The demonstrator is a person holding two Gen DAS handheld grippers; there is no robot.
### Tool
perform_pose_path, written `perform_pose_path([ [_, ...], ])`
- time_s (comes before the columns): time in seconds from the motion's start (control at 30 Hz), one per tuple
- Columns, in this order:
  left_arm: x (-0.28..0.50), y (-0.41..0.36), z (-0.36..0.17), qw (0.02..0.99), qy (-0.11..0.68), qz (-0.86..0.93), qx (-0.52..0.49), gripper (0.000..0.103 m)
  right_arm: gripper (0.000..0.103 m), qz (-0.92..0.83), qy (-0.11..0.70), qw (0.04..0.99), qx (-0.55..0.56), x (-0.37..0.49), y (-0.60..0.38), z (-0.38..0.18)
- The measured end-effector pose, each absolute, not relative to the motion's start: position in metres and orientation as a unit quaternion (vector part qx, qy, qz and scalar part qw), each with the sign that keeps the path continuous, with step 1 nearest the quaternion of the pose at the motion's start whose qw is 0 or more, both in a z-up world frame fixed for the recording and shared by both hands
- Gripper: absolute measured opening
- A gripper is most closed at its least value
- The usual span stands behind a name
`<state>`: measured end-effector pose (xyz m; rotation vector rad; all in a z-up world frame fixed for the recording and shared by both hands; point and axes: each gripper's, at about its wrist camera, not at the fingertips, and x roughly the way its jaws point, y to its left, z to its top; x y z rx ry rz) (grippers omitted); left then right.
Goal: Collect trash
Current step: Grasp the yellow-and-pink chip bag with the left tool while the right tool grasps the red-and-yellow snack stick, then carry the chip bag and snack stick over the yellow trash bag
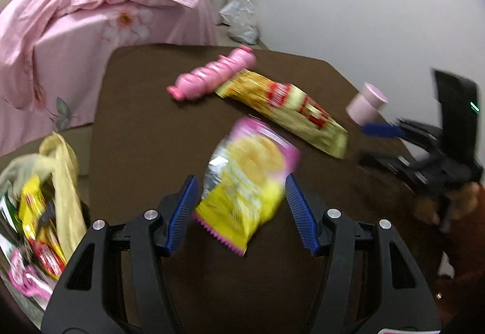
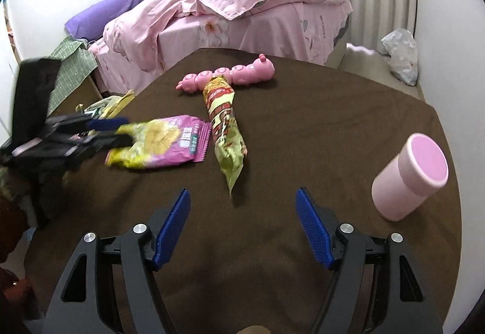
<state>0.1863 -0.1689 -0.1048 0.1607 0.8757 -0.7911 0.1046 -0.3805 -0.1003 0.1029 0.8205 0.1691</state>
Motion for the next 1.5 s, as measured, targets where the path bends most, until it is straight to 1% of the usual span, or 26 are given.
perform_pose_path([
  [0.17, 0.162, -0.155, -0.105, 0.808, 0.443, -0.386, 0.046, 0.057, 0.068, 0.079, 0.383, 0.919, 0.053, 0.118, -0.373, -0.097],
  [0.3, 0.156, -0.139, -0.106, 0.821, 0.447, -0.356, 0.009, 0.057, 0.068, 0.083, 0.369, 0.924, 0.052, 0.138, -0.364, -0.09],
  [0.4, 0.159, -0.133, -0.109, 0.834, 0.45, -0.321, 0.004, 0.057, 0.068, 0.09, 0.367, 0.925, 0.044, 0.163, -0.355, -0.087],
  [0.43, 0.161, -0.132, -0.11, 0.833, 0.455, -0.316, 0.002, 0.057, 0.058, 0.09, 0.37, 0.924, 0.04, 0.167, -0.352, -0.087],
  [0.47, 0.162, -0.131, -0.112, 0.831, 0.46, -0.312, -0.003, 0.057, 0.044, 0.09, 0.378, 0.921, 0.03, 0.177, -0.347, -0.087],
  [0.6, 0.159, -0.129, -0.109, 0.837, 0.451, -0.31, 0.0, 0.057, 0.027, 0.093, 0.408, 0.908, 0.012, 0.192, -0.337, -0.093],
  [0.63, 0.157, -0.129, -0.107, 0.838, 0.448, -0.311, 0.001, 0.057, 0.018, 0.097, 0.411, 0.907, 0.011, 0.191, -0.336, -0.095],
  [0.67, 0.156, -0.128, -0.106, 0.838, 0.447, -0.314, 0.0, 0.057, 0.015, 0.098, 0.41, 0.907, 0.013, 0.186, -0.336, -0.095],
  [0.83, 0.159, -0.137, -0.106, 0.824, 0.459, -0.332, -0.002, 0.057, 0.009, 0.092, 0.392, 0.915, 0.02, 0.149, -0.345, -0.091],
  [0.97, 0.166, -0.146, -0.105, 0.829, 0.454, -0.327, -0.007, 0.057, 0.009, 0.084, 0.383, 0.92, 0.029, 0.121, -0.353, -0.088],
  [1.03, 0.17, -0.152, -0.106, 0.829, 0.457, -0.324, -0.006, 0.053, 0.009, 0.08, 0.377, 0.922, 0.044, 0.105, -0.359, -0.087],
  [1.1, 0.172, -0.16, -0.109, 0.824, 0.466, -0.323, 0.001, 0.045, 0.009, 0.077, 0.372, 0.923, 0.058, 0.095, -0.366, -0.087],
  [1.23, 0.171, -0.171, -0.113, 0.824, 0.475, -0.308, 0.011, 0.037, 0.009, 0.063, 0.368, 0.925, 0.073, 0.081, -0.373, -0.09],
  [1.27, 0.171, -0.171, -0.114, 0.825, 0.475, -0.307, 0.011, 0.026, 0.009, 0.064, 0.369, 0.924, 0.074, 0.079, -0.374, -0.091],
  [1.3, 0.171, -0.172, -0.115, 0.822, 0.48, -0.308, 0.008, 0.023, 0.009, 0.064, 0.369, 0.924, 0.076, 0.077, -0.375, -0.091],
  [1.33, 0.17, -0.172, -0.116, 0.821, 0.481, -0.309, 0.002, 0.023, 0.009, 0.064, 0.367, 0.925, 0.077, 0.075, -0.375, -0.09],
  [1.43, 0.164, -0.172, -0.112, 0.827, 0.466, -0.314, 0.007, 0.016, 0.009, 0.063, 0.362, 0.927, 0.078, 0.071, -0.376, -0.087],
  [1.5, 0.158, -0.17, -0.103, 0.835, 0.449, -0.32, 0.01, 0.01, 0.009, 0.063, 0.357, 0.929, 0.077, 0.069, -0.375, -0.082],
])
